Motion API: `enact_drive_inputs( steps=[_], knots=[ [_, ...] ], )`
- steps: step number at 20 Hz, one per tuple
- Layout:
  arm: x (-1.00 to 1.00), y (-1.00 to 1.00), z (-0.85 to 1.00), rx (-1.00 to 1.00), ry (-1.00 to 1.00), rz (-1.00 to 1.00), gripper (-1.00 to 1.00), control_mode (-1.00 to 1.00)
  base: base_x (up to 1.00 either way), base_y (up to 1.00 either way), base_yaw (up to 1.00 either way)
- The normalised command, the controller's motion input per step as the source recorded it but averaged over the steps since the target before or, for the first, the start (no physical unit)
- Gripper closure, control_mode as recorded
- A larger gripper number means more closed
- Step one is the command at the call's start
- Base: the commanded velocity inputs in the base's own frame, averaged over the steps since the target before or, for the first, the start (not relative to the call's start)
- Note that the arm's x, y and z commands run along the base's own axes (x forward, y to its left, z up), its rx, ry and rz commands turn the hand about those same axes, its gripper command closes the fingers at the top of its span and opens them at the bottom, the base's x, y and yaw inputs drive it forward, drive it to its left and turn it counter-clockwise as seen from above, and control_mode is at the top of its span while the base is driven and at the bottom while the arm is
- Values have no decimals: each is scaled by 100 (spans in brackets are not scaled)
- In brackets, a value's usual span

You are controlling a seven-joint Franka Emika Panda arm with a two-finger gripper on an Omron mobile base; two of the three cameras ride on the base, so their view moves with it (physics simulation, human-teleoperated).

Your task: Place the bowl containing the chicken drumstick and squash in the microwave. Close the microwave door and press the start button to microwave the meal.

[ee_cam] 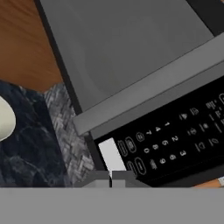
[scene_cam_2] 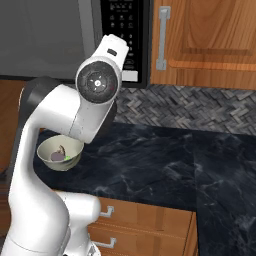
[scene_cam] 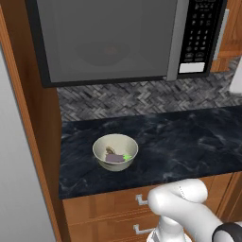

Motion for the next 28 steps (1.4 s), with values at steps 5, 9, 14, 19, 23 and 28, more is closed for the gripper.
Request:
enact_drive_inputs(
  steps=[5,9,14,19,23,28],
  knots=[
    [43,0,-3,9,-7,0,100,-100,0,0,0],
    [46,-9,-2,13,-2,0,100,-100,0,0,0],
    [43,-21,0,14,0,1,100,-100,0,0,0],
    [33,-13,0,11,0,2,100,-100,0,0,0],
    [27,0,0,4,0,3,100,-100,0,0,0],
    [22,0,0,3,0,1,100,-100,0,0,0]
  ],
)
